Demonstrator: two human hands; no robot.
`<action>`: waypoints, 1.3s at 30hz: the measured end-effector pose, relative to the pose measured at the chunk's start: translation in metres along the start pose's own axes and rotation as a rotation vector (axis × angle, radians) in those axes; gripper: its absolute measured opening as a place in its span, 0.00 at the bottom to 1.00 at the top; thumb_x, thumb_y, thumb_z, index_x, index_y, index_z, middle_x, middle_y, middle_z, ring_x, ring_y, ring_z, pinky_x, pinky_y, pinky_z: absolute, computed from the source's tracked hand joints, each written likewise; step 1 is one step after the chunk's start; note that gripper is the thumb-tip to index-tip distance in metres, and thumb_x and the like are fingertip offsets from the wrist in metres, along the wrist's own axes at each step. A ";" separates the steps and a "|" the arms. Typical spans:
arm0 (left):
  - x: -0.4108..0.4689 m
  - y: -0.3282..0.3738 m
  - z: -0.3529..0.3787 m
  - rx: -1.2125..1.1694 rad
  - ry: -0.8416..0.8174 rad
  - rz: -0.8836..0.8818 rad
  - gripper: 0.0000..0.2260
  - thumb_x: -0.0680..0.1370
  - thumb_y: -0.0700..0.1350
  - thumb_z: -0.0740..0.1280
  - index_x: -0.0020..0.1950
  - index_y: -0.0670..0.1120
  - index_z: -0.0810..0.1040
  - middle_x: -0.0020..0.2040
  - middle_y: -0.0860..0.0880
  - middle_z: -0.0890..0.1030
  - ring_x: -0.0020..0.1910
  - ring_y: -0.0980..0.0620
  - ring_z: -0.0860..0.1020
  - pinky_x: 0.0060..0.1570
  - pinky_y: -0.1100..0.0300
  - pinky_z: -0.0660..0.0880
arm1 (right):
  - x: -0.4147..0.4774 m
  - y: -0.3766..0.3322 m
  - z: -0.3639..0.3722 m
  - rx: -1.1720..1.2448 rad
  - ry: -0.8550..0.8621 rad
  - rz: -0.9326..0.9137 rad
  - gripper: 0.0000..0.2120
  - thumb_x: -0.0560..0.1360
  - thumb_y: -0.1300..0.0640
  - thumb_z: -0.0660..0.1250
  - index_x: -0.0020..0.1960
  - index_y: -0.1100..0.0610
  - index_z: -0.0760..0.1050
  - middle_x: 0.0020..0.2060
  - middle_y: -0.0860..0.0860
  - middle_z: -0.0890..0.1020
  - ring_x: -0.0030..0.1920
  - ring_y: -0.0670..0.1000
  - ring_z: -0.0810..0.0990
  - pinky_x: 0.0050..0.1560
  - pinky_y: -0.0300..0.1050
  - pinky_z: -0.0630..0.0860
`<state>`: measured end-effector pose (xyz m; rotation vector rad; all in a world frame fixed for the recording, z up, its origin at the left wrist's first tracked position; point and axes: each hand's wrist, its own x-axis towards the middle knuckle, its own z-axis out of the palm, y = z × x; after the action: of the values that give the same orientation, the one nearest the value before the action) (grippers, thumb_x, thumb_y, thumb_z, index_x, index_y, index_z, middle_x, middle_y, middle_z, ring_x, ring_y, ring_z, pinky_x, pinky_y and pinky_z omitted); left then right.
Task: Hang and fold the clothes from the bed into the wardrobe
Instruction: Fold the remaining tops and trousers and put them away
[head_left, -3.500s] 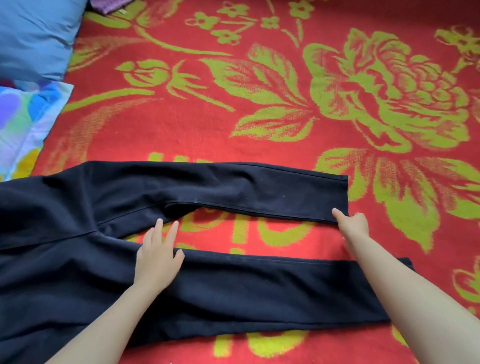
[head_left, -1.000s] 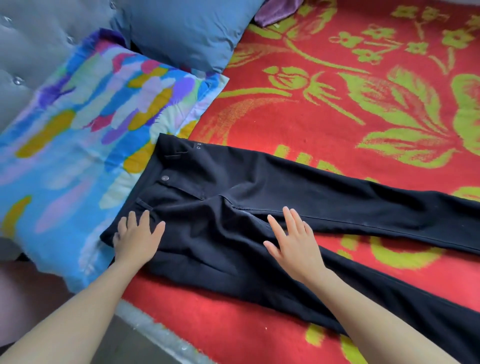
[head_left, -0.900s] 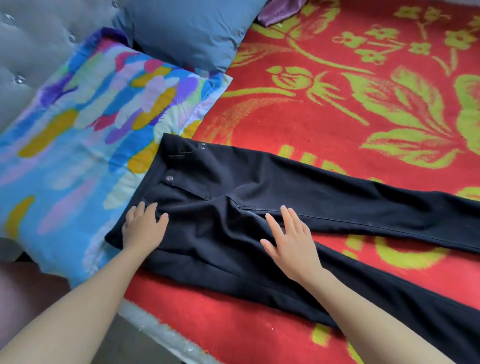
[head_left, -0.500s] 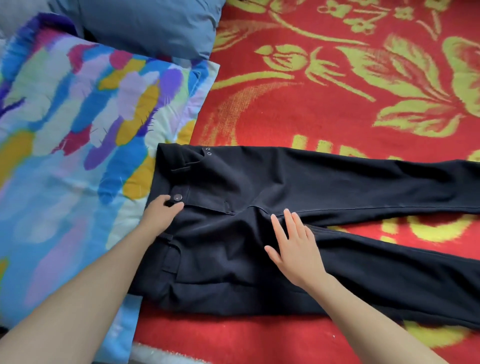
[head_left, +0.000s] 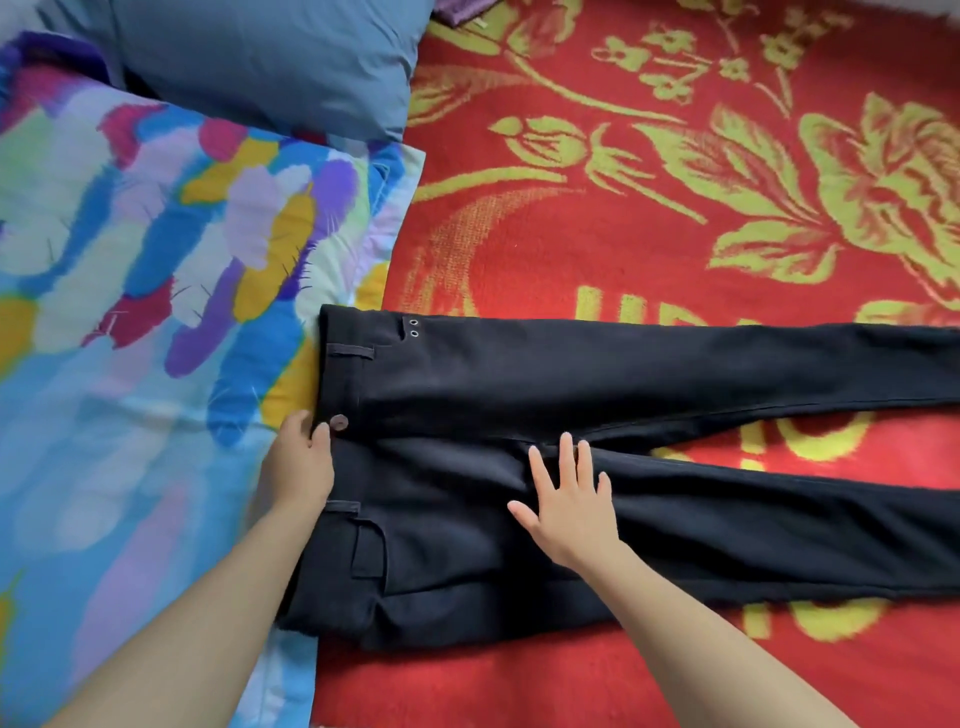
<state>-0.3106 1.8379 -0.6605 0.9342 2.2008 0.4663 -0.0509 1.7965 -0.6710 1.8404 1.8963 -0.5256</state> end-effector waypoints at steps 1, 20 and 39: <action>0.001 0.000 0.005 -0.032 -0.055 -0.033 0.20 0.81 0.48 0.60 0.71 0.44 0.65 0.63 0.41 0.75 0.61 0.39 0.72 0.56 0.49 0.68 | 0.000 0.000 -0.001 0.007 -0.022 0.022 0.34 0.78 0.36 0.45 0.77 0.51 0.40 0.75 0.61 0.38 0.75 0.62 0.39 0.71 0.60 0.52; -0.088 -0.087 -0.010 0.180 -0.170 -0.069 0.34 0.76 0.42 0.67 0.77 0.52 0.54 0.68 0.43 0.72 0.60 0.37 0.74 0.54 0.48 0.70 | -0.076 0.066 0.093 -0.103 0.032 -0.223 0.53 0.43 0.41 0.82 0.64 0.52 0.66 0.57 0.61 0.79 0.55 0.62 0.80 0.46 0.59 0.78; -0.168 -0.073 0.092 0.727 -0.200 0.867 0.41 0.57 0.50 0.80 0.66 0.46 0.67 0.63 0.34 0.75 0.62 0.36 0.67 0.49 0.36 0.74 | -0.111 0.130 0.108 -0.060 0.447 -0.303 0.21 0.60 0.54 0.71 0.51 0.57 0.72 0.39 0.53 0.78 0.37 0.55 0.76 0.30 0.45 0.72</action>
<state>-0.1958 1.6705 -0.6878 2.2289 1.6826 -0.0936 0.0860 1.6498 -0.6944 1.7457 2.4778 -0.1490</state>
